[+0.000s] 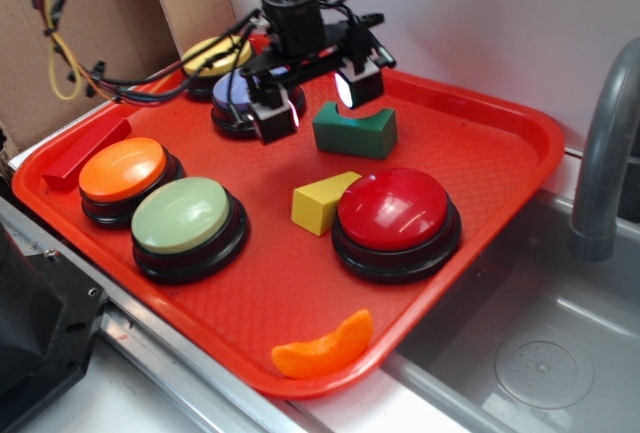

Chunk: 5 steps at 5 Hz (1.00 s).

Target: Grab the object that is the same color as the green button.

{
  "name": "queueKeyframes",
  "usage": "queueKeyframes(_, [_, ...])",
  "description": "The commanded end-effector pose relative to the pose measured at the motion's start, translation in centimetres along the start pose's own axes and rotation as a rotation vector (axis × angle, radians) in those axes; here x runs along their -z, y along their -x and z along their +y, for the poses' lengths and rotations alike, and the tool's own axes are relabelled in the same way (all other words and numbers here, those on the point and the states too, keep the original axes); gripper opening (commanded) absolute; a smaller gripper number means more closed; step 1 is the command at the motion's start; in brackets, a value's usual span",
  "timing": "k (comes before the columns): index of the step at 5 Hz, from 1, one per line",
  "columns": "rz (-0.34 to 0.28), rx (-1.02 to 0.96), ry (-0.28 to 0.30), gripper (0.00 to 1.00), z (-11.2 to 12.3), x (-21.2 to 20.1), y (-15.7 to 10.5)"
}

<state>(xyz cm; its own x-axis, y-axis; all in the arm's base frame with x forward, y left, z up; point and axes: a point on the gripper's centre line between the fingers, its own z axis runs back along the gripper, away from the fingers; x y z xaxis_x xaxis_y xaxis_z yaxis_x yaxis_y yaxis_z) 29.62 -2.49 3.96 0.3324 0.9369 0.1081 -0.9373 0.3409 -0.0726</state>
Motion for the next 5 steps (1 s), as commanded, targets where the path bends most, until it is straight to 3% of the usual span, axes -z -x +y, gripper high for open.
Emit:
queueKeyframes(1, [0.040,0.005,0.054,1.00,-0.6,0.1,-0.2])
queueKeyframes(2, [0.047,0.020,0.047,0.90,-0.6,0.6,-0.4])
queueKeyframes(3, [0.045,-0.010,0.056,0.04,-0.5,0.7,-0.6])
queueKeyframes(4, [0.049,0.037,0.055,0.00,-0.7,0.5,-0.9])
queueKeyframes(5, [0.079,0.191,0.003,0.00,-1.1,-0.8,-1.4])
